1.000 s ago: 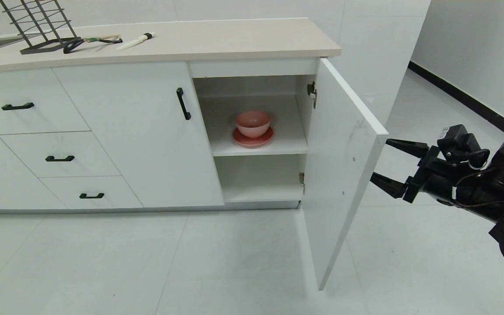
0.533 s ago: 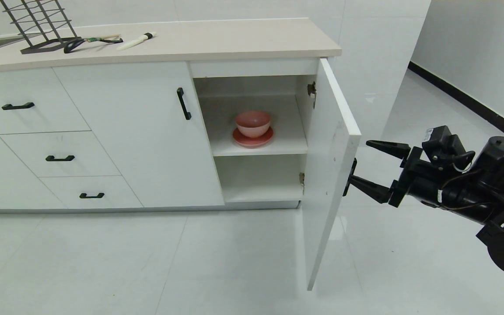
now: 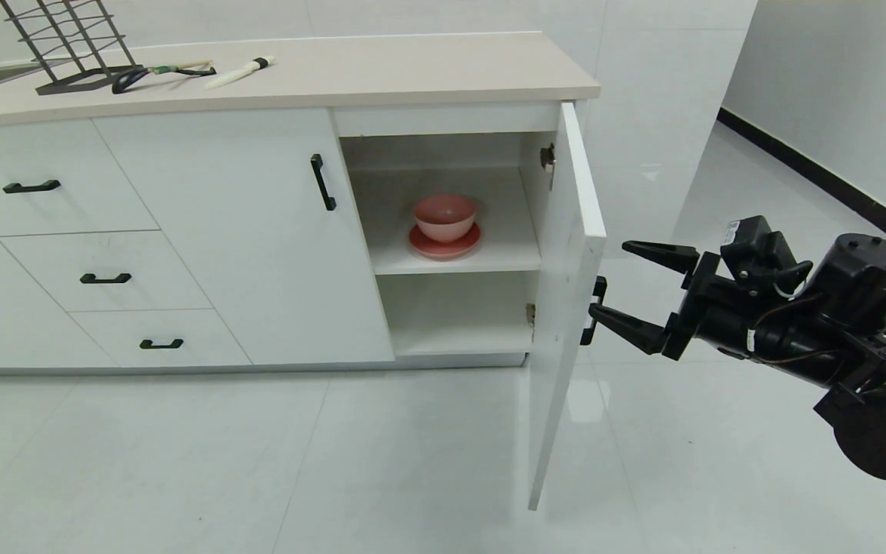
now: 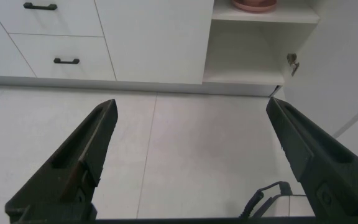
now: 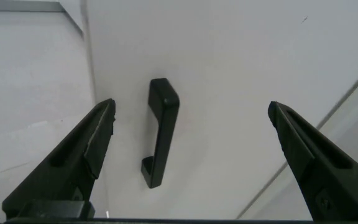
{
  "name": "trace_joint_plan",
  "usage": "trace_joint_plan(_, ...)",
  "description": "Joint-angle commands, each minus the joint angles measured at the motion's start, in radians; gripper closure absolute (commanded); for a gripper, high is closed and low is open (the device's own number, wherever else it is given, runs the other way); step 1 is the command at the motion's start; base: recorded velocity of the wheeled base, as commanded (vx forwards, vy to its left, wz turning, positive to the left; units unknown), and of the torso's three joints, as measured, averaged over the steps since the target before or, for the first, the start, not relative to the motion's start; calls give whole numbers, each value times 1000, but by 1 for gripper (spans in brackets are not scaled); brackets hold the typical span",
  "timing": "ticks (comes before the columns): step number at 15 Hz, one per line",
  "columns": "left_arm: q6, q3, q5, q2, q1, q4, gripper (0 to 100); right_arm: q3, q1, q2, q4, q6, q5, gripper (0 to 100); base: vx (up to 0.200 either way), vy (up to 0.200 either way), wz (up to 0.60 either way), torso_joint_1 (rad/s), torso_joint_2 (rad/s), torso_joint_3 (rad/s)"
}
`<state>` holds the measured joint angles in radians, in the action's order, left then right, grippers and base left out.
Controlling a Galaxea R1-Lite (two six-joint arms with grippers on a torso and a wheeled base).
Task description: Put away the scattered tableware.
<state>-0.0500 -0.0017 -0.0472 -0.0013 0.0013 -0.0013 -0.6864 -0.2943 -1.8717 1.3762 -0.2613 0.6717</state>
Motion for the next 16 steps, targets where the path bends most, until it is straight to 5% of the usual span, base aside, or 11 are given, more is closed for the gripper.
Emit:
trace_joint_plan(1,-1,0,0,1,0,0,0,-22,-16,-23,0,0,0,0,0,0,0,0,0,0)
trace_joint_plan(16,-2,0,0,1,0,0,0,-174,-114,-124,1,7,-1,0,0,0,0,0,0,0)
